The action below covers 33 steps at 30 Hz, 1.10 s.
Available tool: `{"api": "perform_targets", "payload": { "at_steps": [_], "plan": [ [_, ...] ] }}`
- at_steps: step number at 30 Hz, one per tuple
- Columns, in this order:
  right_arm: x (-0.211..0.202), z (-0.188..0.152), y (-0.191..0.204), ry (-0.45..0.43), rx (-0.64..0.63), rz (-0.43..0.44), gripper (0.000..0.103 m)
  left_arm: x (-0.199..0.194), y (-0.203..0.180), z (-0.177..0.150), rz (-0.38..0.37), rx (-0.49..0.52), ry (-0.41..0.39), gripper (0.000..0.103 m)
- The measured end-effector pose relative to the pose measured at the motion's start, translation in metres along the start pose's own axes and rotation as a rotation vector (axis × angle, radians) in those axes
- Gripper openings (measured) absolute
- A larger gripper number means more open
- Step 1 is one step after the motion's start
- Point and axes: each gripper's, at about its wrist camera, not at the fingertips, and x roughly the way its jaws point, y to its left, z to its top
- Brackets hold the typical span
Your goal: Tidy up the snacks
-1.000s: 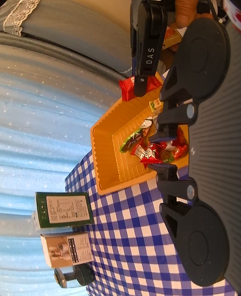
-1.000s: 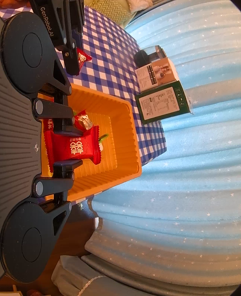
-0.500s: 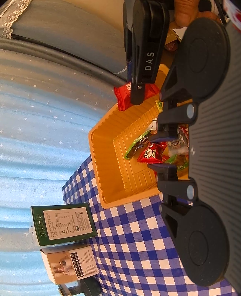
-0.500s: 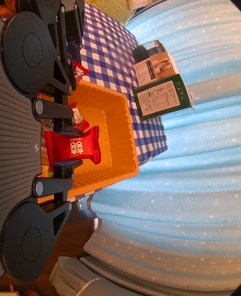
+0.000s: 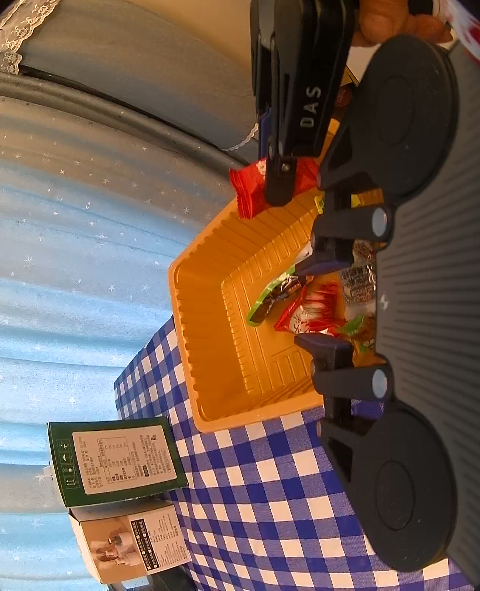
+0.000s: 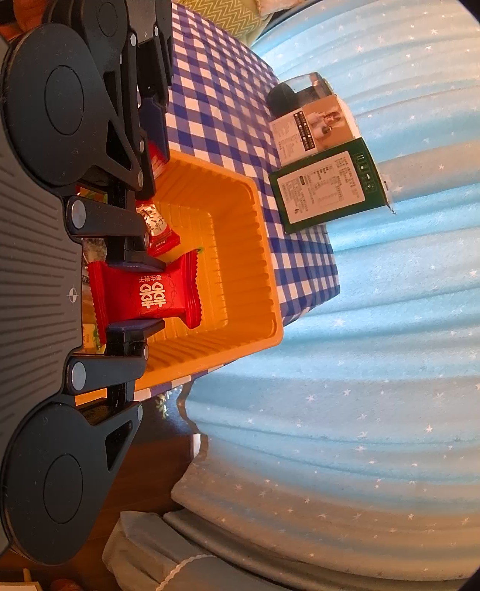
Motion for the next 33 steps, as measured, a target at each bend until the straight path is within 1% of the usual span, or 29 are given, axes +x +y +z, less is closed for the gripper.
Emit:
{"api": "perform_targets", "payload": {
  "at_steps": [11, 17, 20, 23, 24, 25, 27, 33],
  "plan": [
    [0.000, -0.001, -0.002, 0.003, 0.013, 0.006, 0.026, -0.025, 0.023, -0.019, 0.038, -0.060, -0.014, 0.030],
    [0.001, 0.002, 0.003, 0.000, 0.018, 0.026, 0.026, -0.037, 0.026, -0.023, 0.048, -0.076, -0.031, 0.030],
    [0.002, 0.005, 0.004, -0.006, 0.036, 0.051, 0.026, -0.040, 0.028, -0.024, 0.053, -0.081, -0.030, 0.030],
    [0.002, 0.009, 0.003, -0.018, 0.071, 0.104, 0.027, -0.044, 0.032, -0.025, 0.064, -0.087, -0.031, 0.030],
    [0.002, 0.009, 0.003, -0.022, 0.084, 0.115, 0.030, -0.045, 0.034, -0.026, 0.066, -0.091, -0.032, 0.030],
    [0.001, 0.010, 0.003, -0.029, 0.090, 0.115, 0.042, -0.046, 0.035, -0.027, 0.070, -0.095, -0.032, 0.030],
    [-0.003, 0.010, 0.003, -0.045, 0.097, 0.106, 0.053, -0.048, 0.037, -0.029, 0.077, -0.104, -0.033, 0.031],
    [-0.013, 0.002, -0.003, -0.027, 0.119, 0.076, 0.054, -0.058, 0.040, -0.038, 0.091, -0.126, -0.030, 0.043]
  ]
}}
